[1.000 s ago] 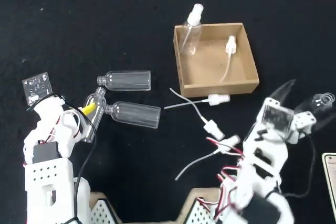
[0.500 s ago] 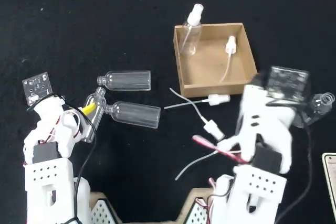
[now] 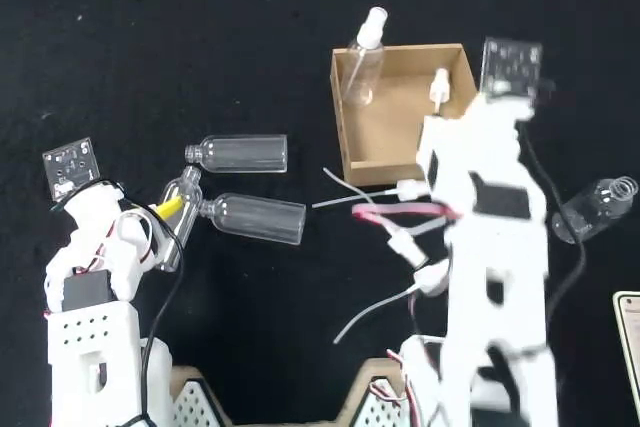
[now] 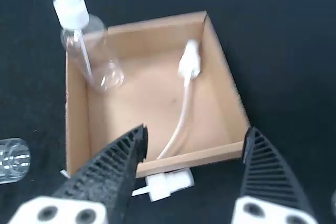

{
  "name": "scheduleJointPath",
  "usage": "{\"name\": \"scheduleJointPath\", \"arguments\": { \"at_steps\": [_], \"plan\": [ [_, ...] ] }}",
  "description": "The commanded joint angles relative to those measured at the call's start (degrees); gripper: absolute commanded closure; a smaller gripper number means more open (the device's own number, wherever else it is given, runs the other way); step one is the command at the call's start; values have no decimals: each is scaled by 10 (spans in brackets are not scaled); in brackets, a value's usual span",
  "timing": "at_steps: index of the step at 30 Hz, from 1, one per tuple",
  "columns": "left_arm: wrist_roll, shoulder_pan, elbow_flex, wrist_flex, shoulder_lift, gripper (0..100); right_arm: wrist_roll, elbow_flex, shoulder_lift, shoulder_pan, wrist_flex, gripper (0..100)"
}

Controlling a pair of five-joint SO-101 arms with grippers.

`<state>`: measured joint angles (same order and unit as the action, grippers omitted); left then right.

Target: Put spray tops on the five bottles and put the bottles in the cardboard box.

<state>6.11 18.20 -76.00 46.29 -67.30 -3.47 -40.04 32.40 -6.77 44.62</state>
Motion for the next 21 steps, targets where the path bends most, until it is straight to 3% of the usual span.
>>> {"name": "scheduleJointPath", "arguments": {
  "at_steps": [1, 6, 8, 16, 21],
  "plan": [
    [3, 0, 6, -10, -6, 675, -18, 44, -75, 12, -80, 723],
    [3, 0, 6, -11, -6, 675, 9, -29, -99, 25, -236, 726],
    [3, 0, 6, -11, -6, 675, 51, -23, -103, 16, -236, 726],
    [3, -1, 5, -6, -6, 675, 56, 189, -245, -18, -6, 723],
    [4, -1, -2, -11, -6, 675, 56, 327, -370, -18, 57, 723]
  ]
}}
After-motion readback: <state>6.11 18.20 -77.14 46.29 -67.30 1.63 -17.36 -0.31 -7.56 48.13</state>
